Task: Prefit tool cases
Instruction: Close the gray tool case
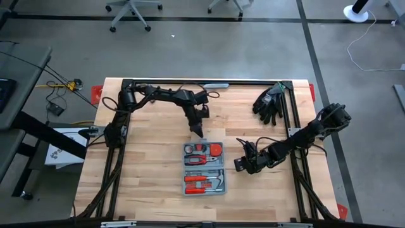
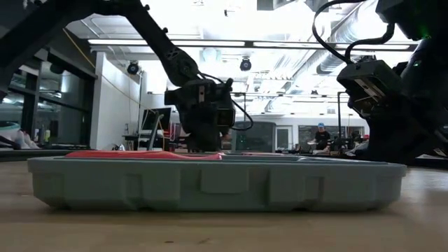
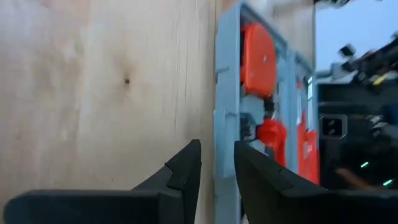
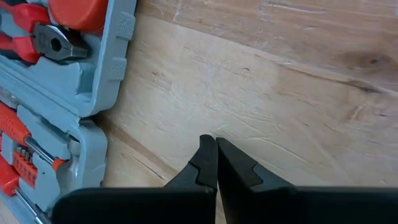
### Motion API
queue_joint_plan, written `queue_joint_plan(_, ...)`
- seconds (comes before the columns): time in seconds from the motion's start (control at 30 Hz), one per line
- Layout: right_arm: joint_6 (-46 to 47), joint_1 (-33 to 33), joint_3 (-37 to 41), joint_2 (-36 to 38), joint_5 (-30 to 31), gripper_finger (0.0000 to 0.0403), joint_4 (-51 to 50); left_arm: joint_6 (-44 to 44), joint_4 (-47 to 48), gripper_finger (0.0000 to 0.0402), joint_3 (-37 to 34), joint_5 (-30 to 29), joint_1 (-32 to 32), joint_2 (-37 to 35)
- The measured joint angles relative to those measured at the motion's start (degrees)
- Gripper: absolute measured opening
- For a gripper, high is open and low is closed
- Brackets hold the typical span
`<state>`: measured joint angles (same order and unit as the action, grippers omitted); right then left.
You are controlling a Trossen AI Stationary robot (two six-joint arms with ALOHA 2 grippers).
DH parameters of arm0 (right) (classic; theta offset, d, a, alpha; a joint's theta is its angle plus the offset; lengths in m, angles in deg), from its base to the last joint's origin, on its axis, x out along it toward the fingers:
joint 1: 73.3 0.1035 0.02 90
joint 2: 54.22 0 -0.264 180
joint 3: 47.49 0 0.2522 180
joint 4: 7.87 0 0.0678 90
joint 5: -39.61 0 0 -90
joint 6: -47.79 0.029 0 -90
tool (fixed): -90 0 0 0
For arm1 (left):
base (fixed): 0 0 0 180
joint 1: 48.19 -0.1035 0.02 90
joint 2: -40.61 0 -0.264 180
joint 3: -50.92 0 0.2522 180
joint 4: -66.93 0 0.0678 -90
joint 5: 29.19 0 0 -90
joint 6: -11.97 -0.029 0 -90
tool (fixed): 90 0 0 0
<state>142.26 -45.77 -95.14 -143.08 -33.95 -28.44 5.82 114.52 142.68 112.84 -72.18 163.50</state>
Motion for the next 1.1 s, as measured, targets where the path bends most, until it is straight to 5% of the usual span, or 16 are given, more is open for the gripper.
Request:
queue_joint_plan(0.43,0.0,-0.02,0.0,0.0,-0.02,0.0,-0.26,2.49,-0.4,0.0127,0.17,6.22,0.79,2.05)
queue_joint_plan(1.1,0.0,-0.13,0.0,0.02,-0.04,0.0,-0.81,-2.19,3.16,0.0129,0.09,-4.09,3.3,1.99)
